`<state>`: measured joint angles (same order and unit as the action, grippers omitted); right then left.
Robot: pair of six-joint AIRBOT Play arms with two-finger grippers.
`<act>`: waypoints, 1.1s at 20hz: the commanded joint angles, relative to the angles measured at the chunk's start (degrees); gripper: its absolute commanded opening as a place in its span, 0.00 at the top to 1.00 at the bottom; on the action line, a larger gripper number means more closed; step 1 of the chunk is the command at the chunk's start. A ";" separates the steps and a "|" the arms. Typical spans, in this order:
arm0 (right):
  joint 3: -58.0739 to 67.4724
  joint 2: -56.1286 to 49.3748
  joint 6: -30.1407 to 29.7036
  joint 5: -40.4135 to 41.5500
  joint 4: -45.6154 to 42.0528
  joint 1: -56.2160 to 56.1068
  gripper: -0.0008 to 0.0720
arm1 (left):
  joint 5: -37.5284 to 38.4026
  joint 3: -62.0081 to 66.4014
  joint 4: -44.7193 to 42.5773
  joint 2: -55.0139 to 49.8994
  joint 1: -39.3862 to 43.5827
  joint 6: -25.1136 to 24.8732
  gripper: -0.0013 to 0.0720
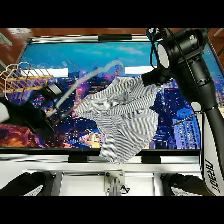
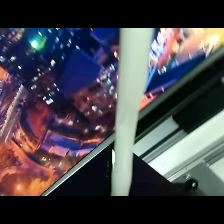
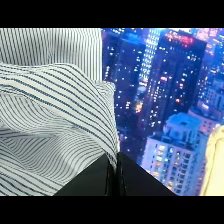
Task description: Fold the shirts.
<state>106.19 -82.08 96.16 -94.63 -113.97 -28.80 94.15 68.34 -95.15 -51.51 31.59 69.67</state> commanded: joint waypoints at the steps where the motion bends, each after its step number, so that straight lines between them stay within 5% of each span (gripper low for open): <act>1: 0.04 0.04 -2.43 0.17 -0.07 0.66 0.86 | 0.92 -3.65 -4.94 1.05 9.33 -0.59 0.90; 6: 0.07 0.04 -3.08 1.90 0.46 0.48 0.86 | -8.37 -3.78 -5.11 0.02 9.75 -1.49 0.90; 18: 0.07 0.04 -3.15 2.99 -0.63 0.52 0.86 | -2.12 -4.33 -7.19 9.99 9.14 1.33 0.90; 22: 0.07 0.04 -2.10 3.61 -0.59 0.52 0.86 | -6.49 -9.07 -4.79 9.70 9.16 0.20 0.90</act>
<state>106.19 -82.06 93.41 -91.44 -114.61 -28.29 90.48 61.91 -101.73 -42.39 40.75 70.28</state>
